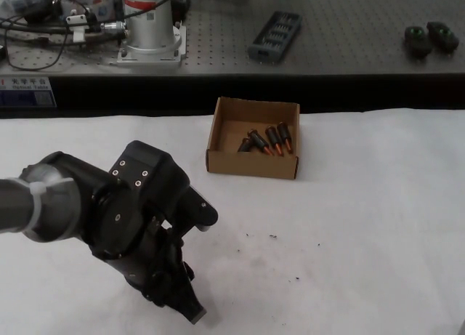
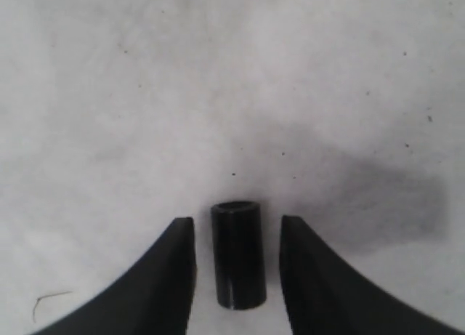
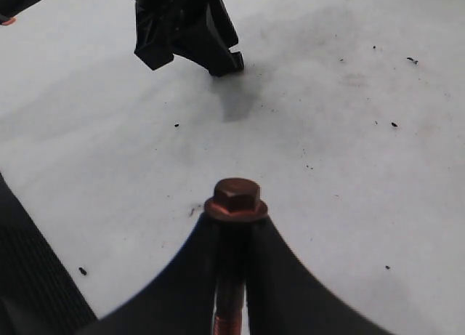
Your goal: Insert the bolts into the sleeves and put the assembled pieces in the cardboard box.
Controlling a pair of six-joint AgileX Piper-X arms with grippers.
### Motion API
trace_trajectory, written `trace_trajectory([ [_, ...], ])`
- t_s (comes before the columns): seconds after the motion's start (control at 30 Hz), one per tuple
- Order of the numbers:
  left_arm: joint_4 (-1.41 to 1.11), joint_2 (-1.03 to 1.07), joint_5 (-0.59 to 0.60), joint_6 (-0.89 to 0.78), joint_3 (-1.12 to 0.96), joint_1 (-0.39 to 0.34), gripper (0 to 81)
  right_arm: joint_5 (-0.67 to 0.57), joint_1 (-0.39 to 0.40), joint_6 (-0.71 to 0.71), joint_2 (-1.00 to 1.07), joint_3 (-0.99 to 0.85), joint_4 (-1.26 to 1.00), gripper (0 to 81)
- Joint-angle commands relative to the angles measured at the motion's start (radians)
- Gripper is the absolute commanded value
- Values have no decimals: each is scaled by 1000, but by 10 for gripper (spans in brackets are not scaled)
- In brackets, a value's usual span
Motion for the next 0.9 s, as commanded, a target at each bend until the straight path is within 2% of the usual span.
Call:
trace_trajectory([
  [0.0,-11,19,-2,16,-4,3,258,1,1,-6,-7,-13,-22,76],
  [0.2,8,58,0,35,-4,3,235,1,1,-6,-7,-13,-22,76],
  [0.3,62,67,12,77,-4,3,142,1,1,-6,-7,-13,-22,76],
  [0.4,111,66,17,114,-4,3,4,1,1,-6,-7,-13,-24,76],
  [0.63,95,64,17,100,-30,3,6,1,1,-6,-7,-13,-30,76],
  [0.87,-30,-16,167,-128,-59,3,6,1,1,-9,-7,-13,-29,76],
])
